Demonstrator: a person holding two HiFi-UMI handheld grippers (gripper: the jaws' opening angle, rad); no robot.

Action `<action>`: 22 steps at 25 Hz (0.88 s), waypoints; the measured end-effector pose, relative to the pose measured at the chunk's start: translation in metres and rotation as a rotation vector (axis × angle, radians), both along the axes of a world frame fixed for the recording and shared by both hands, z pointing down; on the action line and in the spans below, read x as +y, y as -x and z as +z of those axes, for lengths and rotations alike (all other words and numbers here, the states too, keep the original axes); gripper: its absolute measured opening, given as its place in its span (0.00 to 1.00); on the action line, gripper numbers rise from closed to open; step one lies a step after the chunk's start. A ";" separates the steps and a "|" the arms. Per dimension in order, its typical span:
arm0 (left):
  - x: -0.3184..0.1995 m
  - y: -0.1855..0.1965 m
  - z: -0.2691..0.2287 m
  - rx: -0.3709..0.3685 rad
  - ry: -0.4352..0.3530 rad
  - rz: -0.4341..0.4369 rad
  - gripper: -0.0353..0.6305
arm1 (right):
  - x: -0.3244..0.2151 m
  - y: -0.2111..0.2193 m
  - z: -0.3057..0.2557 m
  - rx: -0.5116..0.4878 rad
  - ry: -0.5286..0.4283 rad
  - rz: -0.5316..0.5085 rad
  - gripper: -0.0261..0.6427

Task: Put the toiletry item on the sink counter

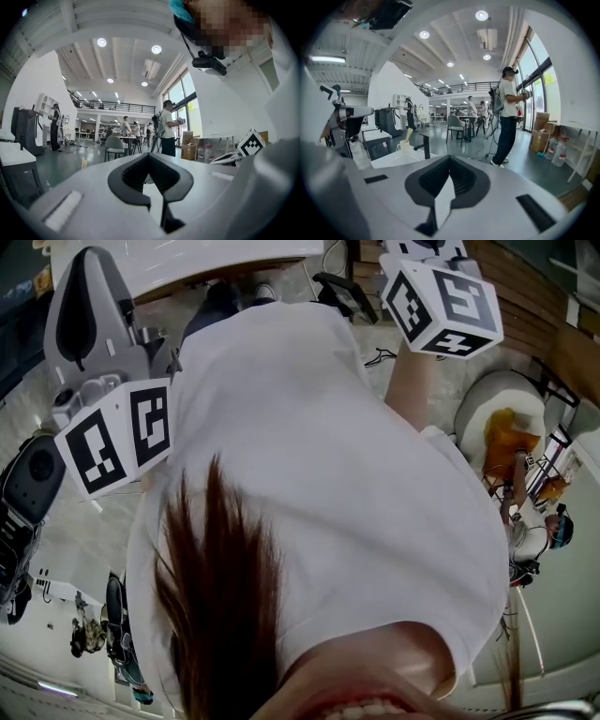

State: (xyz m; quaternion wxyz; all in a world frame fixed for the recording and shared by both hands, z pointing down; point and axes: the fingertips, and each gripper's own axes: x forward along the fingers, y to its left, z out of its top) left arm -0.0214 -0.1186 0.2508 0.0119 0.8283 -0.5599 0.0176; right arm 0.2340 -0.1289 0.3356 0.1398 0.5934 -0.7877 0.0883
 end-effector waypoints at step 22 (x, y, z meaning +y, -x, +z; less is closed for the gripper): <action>-0.008 -0.010 -0.001 0.023 0.005 0.047 0.06 | 0.003 -0.012 0.004 0.026 0.002 0.043 0.05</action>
